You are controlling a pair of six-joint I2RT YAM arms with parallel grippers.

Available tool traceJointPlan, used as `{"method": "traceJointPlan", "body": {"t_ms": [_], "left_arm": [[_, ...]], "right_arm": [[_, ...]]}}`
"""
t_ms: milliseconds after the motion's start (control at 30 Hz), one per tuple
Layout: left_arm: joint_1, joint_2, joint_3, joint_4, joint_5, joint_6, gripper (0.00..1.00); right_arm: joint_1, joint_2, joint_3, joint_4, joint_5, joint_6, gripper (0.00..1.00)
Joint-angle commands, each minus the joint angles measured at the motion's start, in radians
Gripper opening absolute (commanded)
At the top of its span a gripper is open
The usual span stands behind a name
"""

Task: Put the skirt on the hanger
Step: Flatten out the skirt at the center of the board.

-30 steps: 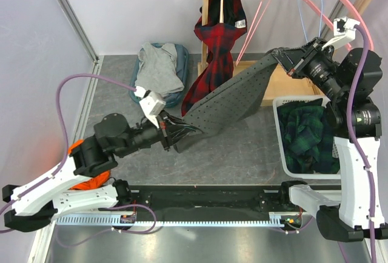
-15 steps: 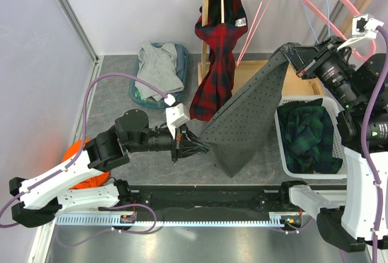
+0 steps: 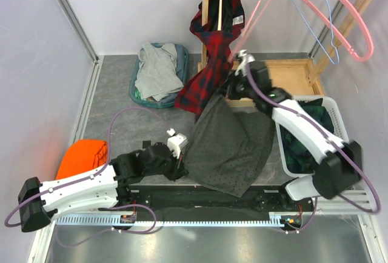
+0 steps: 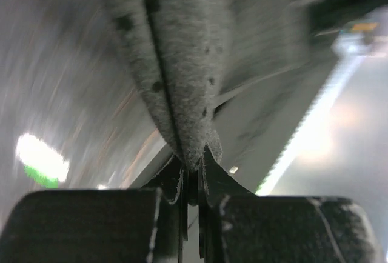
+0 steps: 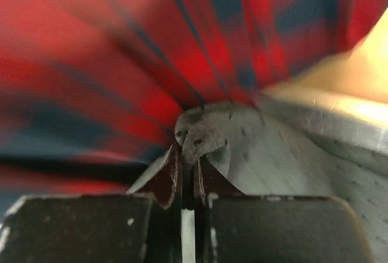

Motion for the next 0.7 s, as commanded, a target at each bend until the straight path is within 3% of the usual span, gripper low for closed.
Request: {"method": "traceJointPlan", "body": {"t_ms": [0,167,333,667], "left_arm": [[-0.006,-0.083,-0.081,-0.054,-0.202,-0.288,0.02],[-0.005,-0.131,-0.091,-0.192,-0.316,-0.405,0.02],[-0.004,-0.111,-0.05,-0.282,-0.403,-0.478,0.02],[-0.004,-0.034,-0.032,-0.295,-0.4,-0.474,0.03]], "right_arm": [[0.063,0.12,-0.008,0.209,0.128,-0.043,0.0],[0.126,0.286,0.081,0.276,0.085,-0.029,0.0],[0.227,0.346,0.126,0.329,0.056,-0.018,0.0],[0.4,0.45,0.208,0.369,0.018,-0.008,0.0]]}}
